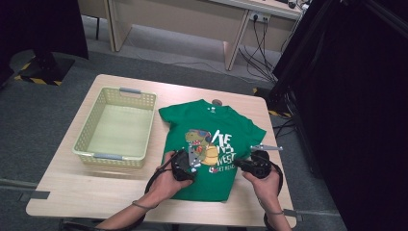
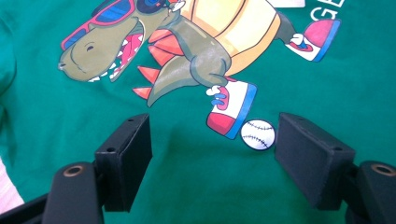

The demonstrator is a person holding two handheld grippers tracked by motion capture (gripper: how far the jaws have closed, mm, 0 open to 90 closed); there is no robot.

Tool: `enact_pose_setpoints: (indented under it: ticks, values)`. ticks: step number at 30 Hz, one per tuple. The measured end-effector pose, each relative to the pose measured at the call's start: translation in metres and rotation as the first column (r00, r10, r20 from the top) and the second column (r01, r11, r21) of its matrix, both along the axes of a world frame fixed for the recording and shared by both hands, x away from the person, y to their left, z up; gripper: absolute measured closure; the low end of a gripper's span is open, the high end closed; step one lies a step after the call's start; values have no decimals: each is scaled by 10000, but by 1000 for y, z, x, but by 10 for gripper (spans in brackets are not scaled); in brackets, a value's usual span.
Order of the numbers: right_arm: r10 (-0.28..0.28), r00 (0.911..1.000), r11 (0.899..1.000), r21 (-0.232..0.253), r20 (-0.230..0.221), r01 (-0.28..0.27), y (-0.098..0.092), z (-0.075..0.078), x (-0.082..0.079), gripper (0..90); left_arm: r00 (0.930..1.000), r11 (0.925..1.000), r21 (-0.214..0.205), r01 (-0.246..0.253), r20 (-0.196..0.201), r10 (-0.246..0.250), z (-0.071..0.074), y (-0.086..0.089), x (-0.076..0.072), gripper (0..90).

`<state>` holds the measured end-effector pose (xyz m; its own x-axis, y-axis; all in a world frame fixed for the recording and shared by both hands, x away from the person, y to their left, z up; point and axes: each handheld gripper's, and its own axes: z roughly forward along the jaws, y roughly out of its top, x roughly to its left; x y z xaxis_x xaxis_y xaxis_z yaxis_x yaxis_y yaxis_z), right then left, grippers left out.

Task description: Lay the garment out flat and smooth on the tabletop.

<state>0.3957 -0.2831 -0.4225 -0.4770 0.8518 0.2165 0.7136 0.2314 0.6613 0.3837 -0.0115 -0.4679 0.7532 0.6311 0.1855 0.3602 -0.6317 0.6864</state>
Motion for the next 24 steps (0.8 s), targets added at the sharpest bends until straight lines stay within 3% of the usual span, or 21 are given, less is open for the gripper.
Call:
enact_pose_setpoints:
  ticks: [8, 14, 17, 20, 24]
  values:
    - [393, 9988, 9992, 107, 292, -396, 15, 10, 7, 872, 9999, 9999, 42, 168, 25, -168, 0, 0, 0, 263]
    - [407, 9991, 9991, 133, 93, -408, 22, 6, 15, 869, 9994, 9992, -193, 344, 87, -343, 5, -3, -3, 259]
    - [389, 9992, 9991, 148, 80, -390, 24, 4, 18, 869, 9970, 9967, -288, 755, 184, -750, 11, -8, -9, 252]
    - [328, 9994, 9993, 160, 71, -329, 26, 3, 19, 868, 9907, 9900, -405, 1352, 220, -1344, 15, -18, -18, 247]
    - [312, 9995, 9995, 111, -7, -312, 29, 1, 21, 866, 9839, 9834, -439, 1759, 384, -1743, 19, -30, -22, 246]
